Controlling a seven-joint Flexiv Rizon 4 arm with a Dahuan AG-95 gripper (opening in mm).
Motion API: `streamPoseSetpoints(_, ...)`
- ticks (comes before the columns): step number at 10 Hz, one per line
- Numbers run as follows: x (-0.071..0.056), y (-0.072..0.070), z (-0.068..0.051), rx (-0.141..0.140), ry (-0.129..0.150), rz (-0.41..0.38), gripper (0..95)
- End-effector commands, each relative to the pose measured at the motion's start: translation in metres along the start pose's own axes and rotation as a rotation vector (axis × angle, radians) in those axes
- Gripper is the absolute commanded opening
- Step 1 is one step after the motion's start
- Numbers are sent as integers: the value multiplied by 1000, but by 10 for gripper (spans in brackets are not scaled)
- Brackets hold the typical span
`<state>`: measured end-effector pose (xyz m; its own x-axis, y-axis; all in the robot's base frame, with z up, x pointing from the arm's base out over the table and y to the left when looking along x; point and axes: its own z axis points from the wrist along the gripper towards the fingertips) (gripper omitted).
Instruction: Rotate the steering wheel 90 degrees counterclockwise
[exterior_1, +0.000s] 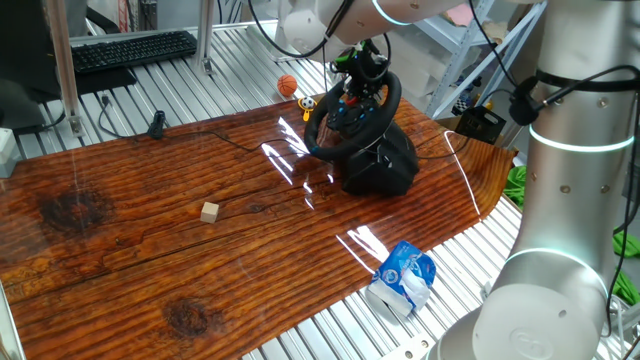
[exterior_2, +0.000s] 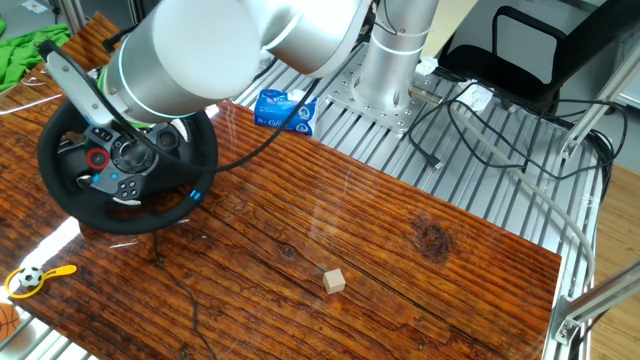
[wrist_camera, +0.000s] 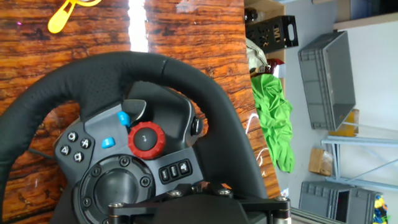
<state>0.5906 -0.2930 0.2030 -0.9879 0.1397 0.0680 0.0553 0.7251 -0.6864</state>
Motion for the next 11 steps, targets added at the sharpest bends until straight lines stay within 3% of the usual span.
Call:
streamPoseSetpoints(1, -6, -3, -1, -10, -4, -26, 0)
streamPoseSetpoints(11, -18, 1, -3, -15, -32, -50, 0)
